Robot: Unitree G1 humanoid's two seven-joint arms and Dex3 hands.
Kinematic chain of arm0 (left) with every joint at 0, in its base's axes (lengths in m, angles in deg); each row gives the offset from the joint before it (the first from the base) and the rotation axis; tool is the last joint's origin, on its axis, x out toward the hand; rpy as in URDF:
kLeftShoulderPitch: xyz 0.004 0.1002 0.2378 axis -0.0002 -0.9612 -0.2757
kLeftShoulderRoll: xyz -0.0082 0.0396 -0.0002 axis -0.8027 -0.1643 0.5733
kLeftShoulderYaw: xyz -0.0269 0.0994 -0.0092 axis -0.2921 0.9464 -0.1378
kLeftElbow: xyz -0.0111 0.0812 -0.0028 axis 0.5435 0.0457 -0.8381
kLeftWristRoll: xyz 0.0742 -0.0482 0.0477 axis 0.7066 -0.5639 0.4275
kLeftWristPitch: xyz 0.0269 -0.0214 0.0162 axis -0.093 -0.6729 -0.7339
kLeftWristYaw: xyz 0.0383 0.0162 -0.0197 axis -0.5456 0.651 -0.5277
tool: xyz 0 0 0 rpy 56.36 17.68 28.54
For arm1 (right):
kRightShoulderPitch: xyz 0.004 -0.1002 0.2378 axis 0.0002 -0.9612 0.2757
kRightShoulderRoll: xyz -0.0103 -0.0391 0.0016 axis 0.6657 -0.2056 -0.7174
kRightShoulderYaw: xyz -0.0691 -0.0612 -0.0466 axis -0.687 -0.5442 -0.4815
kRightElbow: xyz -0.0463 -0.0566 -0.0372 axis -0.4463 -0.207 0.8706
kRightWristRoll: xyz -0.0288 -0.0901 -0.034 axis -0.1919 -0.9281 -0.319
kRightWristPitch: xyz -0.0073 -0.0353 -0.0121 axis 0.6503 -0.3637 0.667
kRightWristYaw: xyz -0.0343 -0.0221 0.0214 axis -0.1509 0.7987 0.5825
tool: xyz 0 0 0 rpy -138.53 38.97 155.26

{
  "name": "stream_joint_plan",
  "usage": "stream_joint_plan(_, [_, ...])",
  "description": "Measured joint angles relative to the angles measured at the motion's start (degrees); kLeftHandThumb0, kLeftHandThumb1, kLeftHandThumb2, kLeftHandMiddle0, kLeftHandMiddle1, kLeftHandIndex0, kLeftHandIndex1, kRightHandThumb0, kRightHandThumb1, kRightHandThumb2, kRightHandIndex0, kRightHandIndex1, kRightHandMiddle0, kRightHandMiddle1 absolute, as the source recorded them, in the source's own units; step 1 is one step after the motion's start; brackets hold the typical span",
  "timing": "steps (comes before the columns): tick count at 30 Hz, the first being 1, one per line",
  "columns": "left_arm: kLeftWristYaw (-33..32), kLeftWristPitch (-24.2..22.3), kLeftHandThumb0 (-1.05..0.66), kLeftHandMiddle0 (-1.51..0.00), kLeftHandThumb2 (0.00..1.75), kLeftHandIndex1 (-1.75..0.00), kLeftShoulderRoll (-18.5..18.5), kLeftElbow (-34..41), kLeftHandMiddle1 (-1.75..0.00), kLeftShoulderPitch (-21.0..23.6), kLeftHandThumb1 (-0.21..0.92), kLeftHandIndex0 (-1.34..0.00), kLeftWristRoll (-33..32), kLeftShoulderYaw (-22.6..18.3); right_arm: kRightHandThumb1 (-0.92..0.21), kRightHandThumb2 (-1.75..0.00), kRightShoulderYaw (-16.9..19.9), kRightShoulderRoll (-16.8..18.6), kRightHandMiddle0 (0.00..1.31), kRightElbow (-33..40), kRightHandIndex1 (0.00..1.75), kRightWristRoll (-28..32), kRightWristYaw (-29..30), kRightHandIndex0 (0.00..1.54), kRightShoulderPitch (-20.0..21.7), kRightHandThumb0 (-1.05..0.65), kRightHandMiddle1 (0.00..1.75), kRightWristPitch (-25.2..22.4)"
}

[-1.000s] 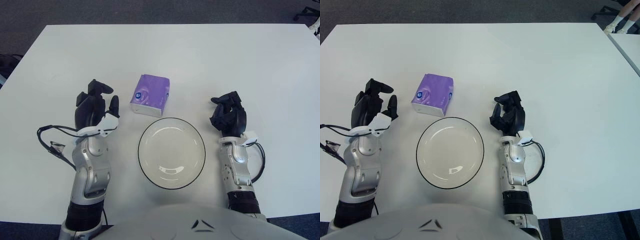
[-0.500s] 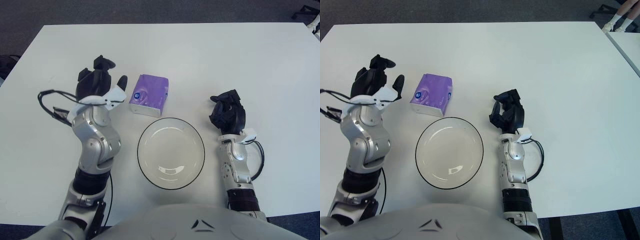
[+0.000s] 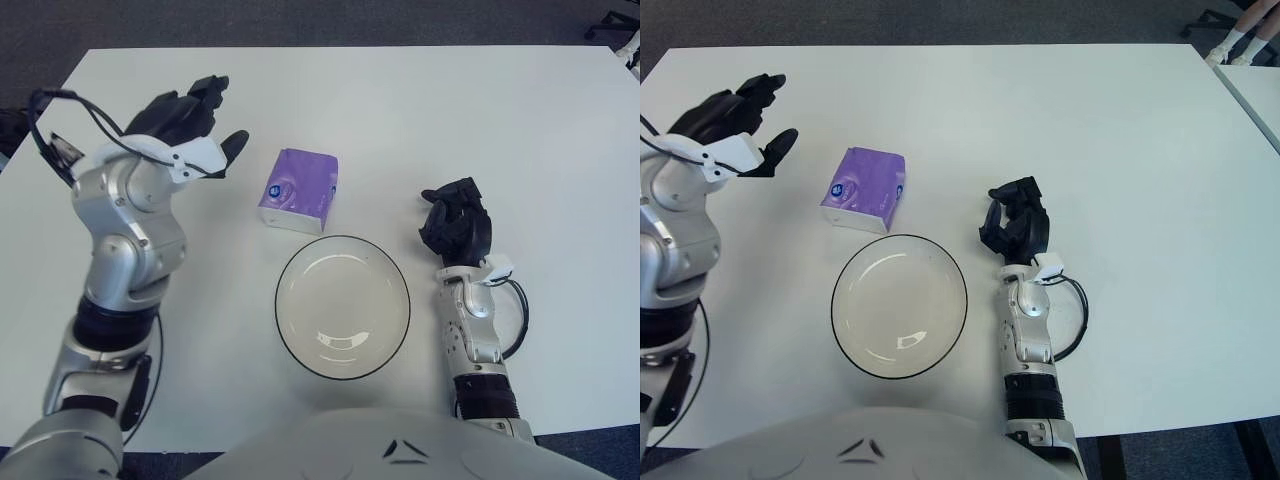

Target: Put the tissue paper into the plate.

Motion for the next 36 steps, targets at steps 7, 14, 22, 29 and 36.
stream_joint_plan(7, [1.21,7.12,-1.05,0.0,1.05,0.0,-1.06,-13.2,-0.21,9.27,0.92,0.0,-8.27,2.69,-0.58,-0.99,0.1,0.01,0.41,-0.34,1.45,-0.01,0.11,0.65,0.45,-0.4,1.75,0.0])
stream_joint_plan(14, [9.47,8.41,-1.05,0.0,1.13,0.0,-1.24,-18.89,-0.02,16.44,0.92,0.0,-21.66,3.39,-0.56,-1.02,-0.07,0.01,0.42,-0.4,1.44,-0.22,0.18,0.66,1.43,-0.4,1.75,0.0])
stream_joint_plan(22, [19.41,3.94,-1.05,0.0,1.11,0.0,-1.03,-26.18,0.0,25.95,0.92,0.0,-25.65,11.08,-0.56,-1.02,-0.01,0.01,0.42,-1.01,1.43,-0.42,0.14,0.65,2.1,-0.41,1.75,-0.31])
stream_joint_plan(29, [26.93,-2.22,-1.05,0.0,1.06,0.0,-1.07,-25.33,0.0,31.13,0.92,0.0,-24.12,19.09,-0.56,-1.01,-0.22,0.01,0.42,-1.24,1.42,-0.52,-0.04,0.65,2.56,-0.4,1.75,-0.41])
stream_joint_plan(36, [27.41,-3.56,-1.05,0.0,1.03,0.0,-1.89,-19.44,0.0,33.81,0.92,0.0,-16.48,24.24,-0.57,-1.0,-0.31,0.02,0.41,-1.36,1.43,-0.84,0.15,0.64,2.77,-0.4,1.75,-0.62])
